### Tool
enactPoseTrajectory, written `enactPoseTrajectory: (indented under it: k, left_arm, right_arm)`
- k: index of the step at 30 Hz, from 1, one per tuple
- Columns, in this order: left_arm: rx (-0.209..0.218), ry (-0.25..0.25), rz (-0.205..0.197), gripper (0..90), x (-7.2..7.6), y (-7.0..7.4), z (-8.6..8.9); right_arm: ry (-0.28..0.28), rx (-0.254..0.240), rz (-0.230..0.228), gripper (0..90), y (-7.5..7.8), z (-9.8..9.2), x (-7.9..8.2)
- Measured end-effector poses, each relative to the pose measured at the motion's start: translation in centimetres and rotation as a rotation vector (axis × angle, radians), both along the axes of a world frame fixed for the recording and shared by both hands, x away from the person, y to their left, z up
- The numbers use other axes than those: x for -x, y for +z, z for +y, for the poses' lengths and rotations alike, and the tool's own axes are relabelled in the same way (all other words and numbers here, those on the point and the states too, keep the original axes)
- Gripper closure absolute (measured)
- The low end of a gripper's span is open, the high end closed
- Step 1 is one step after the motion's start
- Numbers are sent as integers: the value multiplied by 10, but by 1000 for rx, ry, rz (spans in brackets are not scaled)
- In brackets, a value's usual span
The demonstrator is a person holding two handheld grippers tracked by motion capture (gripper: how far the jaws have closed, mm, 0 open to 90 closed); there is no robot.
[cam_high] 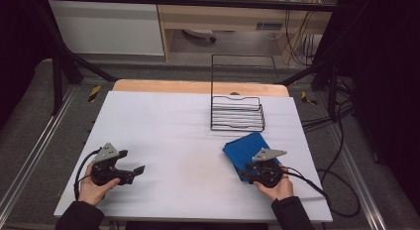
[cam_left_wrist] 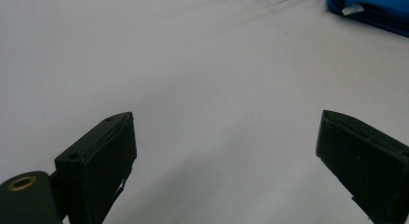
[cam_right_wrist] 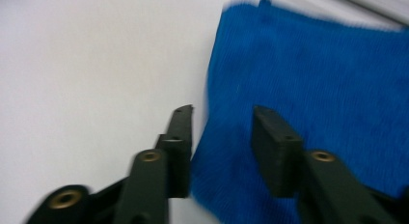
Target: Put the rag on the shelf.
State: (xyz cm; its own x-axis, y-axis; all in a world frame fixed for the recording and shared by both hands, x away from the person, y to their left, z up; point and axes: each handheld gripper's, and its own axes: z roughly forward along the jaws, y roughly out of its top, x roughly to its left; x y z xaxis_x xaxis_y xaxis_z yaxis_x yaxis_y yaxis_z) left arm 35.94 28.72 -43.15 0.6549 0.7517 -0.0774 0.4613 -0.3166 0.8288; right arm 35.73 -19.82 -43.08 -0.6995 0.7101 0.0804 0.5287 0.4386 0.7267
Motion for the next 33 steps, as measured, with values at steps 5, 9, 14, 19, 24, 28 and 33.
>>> enactPoseTrajectory:
  k: [5,9,14,19,24,28,33]
  left_arm:
    - [-2,1,1,71,0,0,-1]
    - [-3,-1,-1,71,-1,0,0]
    - [-3,-4,-4,71,0,1,0]
    - [-4,-5,-7,71,0,1,1]
    - [-4,-6,-2,71,0,0,0]
    - [-7,-7,-7,72,0,1,0]
    - [-5,-5,-3,72,0,0,0]
  right_arm:
    - [-31,7,-60,467,7,12,-13]
    - [-56,50,-66,460,4,31,-29]
    - [-83,87,-81,463,-5,52,-53]
    - [-111,150,-89,514,-17,60,-70]
    - [-141,162,-94,545,-13,55,-74]
    - [-137,170,-63,578,-15,55,-77]
    - [-123,147,-41,609,-12,55,-74]
